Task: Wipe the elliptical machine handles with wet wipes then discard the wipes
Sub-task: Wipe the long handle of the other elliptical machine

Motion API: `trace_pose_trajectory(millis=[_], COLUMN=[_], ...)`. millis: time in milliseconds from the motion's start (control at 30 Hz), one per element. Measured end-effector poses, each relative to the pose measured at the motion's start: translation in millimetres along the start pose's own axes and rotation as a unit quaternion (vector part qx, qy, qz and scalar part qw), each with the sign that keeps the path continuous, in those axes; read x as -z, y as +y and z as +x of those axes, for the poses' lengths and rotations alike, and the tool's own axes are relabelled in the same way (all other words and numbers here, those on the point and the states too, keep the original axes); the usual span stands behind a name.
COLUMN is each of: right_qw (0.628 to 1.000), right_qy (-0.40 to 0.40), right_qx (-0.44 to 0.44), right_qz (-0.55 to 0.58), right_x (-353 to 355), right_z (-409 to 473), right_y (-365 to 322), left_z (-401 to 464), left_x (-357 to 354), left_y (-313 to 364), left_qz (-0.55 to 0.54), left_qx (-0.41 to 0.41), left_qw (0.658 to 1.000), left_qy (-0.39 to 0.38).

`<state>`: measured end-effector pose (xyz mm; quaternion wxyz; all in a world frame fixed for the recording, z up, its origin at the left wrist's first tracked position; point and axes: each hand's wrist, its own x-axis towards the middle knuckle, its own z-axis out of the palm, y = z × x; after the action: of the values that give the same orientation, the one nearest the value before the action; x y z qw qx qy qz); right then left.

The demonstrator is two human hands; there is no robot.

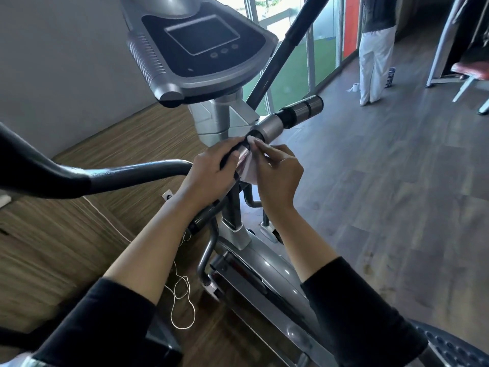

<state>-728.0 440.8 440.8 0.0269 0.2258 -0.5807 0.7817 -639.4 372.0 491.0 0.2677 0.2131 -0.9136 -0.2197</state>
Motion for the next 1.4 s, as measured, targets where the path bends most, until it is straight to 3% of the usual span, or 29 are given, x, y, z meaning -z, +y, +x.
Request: trace_pose_trajectory(millis=[500,767,967,1200,1400], right_qw=[0.985,0.978,0.984,1.0,0.978], right_qy=[-0.056,-0.077,-0.048,0.008,0.034], right_qx=[0.125,0.133,0.121,0.011,-0.138], right_qz=[-0.104,-0.141,-0.119,-0.012,0.156], right_x=[2.8,-2.6,-1.9,3.8,-2.2], right_z=[6.3,18.7,12.5,-12.3,-41.1], right_y=[-1.5,-8.9,-4.8,5.0,15.1], left_z=[-8.0,-12.7,-15.8,-15.7,-14.4], left_x=[1.6,1.1,2.7,1.2,-1.6], left_y=[-5.1,-13.6,-15.8,-17.4,-19.7], left_qz=[0.001,0.0,-0.011,-0.017,-0.025], left_qx=[-0.009,-0.028,-0.037,-0.033,-0.03], left_qw=[1.0,0.999,0.999,0.999,0.999], left_qy=[0.026,0.025,0.021,0.022,0.036])
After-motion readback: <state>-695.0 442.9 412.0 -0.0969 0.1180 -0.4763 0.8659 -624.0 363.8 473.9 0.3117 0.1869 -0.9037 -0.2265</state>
